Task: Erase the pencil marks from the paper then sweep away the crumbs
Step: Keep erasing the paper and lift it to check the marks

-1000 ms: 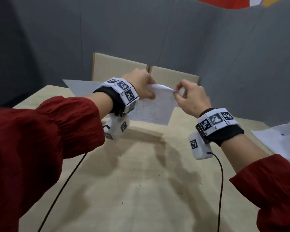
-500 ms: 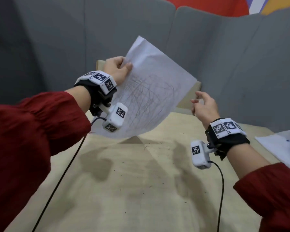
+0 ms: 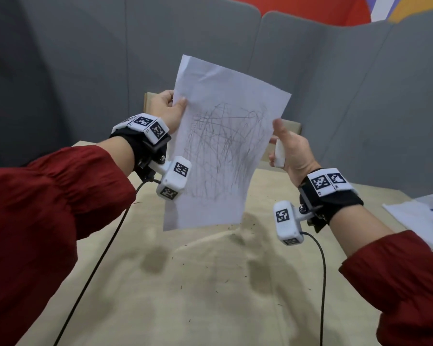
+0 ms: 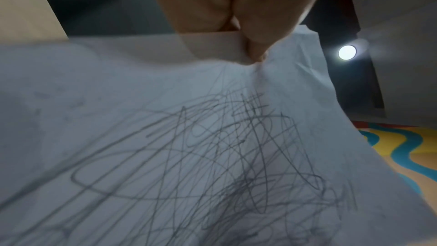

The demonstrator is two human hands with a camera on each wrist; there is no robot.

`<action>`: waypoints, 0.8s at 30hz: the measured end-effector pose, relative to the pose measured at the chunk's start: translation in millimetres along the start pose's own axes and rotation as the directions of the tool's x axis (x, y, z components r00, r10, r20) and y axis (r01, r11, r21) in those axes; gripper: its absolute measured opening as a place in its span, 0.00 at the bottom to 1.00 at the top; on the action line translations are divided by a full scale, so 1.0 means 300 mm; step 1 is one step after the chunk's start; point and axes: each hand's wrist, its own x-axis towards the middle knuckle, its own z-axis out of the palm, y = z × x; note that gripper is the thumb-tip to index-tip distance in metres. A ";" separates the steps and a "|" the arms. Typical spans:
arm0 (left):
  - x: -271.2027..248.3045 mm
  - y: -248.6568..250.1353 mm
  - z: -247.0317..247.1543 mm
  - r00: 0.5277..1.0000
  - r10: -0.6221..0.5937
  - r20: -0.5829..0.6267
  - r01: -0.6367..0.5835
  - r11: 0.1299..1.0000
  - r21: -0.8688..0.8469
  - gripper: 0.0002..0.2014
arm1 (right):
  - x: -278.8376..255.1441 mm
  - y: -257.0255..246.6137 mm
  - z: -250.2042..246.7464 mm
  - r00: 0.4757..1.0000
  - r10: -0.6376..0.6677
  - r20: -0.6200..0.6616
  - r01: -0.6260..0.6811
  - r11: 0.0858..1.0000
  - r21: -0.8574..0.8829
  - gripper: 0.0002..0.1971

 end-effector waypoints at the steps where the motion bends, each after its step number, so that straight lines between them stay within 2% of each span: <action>1: -0.001 0.005 0.004 1.000 -0.006 0.005 0.006 1.000 -0.017 0.03 | 0.005 0.008 0.001 0.999 -0.031 -0.036 0.030 0.999 -0.029 0.24; 5: -0.037 0.035 0.007 0.999 -0.029 0.033 0.032 0.995 -0.092 0.14 | 0.031 0.023 -0.022 0.984 -0.121 -0.131 0.106 0.988 -0.113 0.07; 8: -0.064 0.054 -0.004 0.994 -0.028 0.108 0.044 0.989 -0.144 0.28 | 0.054 0.020 -0.064 0.980 -0.163 -0.112 0.139 0.971 -0.196 0.11; 10: -0.083 0.067 -0.004 0.990 -0.013 0.141 0.027 0.995 -0.100 0.30 | 0.065 0.016 -0.089 0.981 -0.172 -0.089 0.141 0.950 -0.278 0.12; 14: -0.100 0.074 0.005 0.987 0.015 0.162 -0.018 1.000 0.014 0.27 | 0.061 -0.009 -0.120 0.982 -0.169 -0.080 0.126 0.914 -0.387 0.10; 16: -0.103 0.070 0.006 0.980 0.033 0.194 -0.051 0.995 0.091 0.22 | 0.051 -0.030 -0.128 0.981 -0.177 -0.077 0.124 0.885 -0.448 0.09; 18: -0.114 0.066 0.010 0.982 0.064 0.178 -0.090 0.986 0.142 0.15 | 0.043 -0.039 -0.136 0.982 -0.170 -0.082 0.113 0.879 -0.463 0.07; 19: -0.116 0.064 0.014 0.986 0.080 0.144 -0.102 0.982 0.157 0.14 | 0.036 -0.039 -0.138 0.986 -0.143 -0.084 0.090 0.886 -0.454 0.07; 21: -0.121 0.061 0.017 0.994 0.092 0.059 -0.100 0.982 0.158 0.12 | 0.018 -0.025 -0.148 0.997 -0.043 -0.062 0.008 0.879 -0.476 0.12; 24: -0.129 0.062 0.001 0.999 0.037 -0.026 -0.036 0.998 0.049 0.07 | -0.009 0.012 -0.177 0.992 0.129 0.006 -0.097 0.771 -0.629 0.15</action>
